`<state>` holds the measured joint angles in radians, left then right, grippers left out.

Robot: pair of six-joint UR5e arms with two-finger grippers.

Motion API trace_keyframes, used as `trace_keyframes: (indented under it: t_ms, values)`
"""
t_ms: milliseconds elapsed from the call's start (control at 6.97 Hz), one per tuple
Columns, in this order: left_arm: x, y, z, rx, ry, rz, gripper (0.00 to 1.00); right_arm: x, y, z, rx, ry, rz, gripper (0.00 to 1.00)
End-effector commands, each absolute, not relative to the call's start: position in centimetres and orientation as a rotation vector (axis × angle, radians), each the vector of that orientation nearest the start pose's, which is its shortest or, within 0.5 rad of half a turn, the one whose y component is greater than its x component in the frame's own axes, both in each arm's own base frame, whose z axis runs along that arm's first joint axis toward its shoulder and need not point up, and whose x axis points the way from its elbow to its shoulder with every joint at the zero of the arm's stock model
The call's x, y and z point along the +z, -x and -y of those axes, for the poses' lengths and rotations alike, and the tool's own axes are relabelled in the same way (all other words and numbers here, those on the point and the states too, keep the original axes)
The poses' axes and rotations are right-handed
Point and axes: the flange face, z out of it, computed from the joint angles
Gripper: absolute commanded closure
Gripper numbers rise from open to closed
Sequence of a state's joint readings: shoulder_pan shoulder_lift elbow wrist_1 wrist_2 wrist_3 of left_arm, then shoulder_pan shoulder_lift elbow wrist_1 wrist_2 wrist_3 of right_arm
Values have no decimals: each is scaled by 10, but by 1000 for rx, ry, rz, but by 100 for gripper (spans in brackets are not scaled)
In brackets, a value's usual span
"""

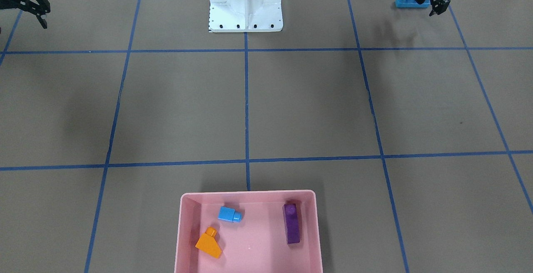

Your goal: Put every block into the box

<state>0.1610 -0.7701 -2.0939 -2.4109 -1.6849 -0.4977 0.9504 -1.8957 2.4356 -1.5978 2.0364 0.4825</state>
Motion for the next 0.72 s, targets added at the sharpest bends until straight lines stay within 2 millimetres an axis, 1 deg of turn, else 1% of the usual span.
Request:
trace_keyframes:
  t_ms: [0,143,287,573]
  values:
    - [596,-236,60,1273,-141,-588,1,417,105,310,-251,-202,679,1]
    - [598,-241,45,1275,-144,-581,1,421,101,313,-237,-201,681,1]
    - [598,-246,29,1274,-148,-579,1,421,101,315,-235,-203,683,1]
    - [599,-247,28,1271,-155,-574,2,420,101,317,-233,-207,687,1]
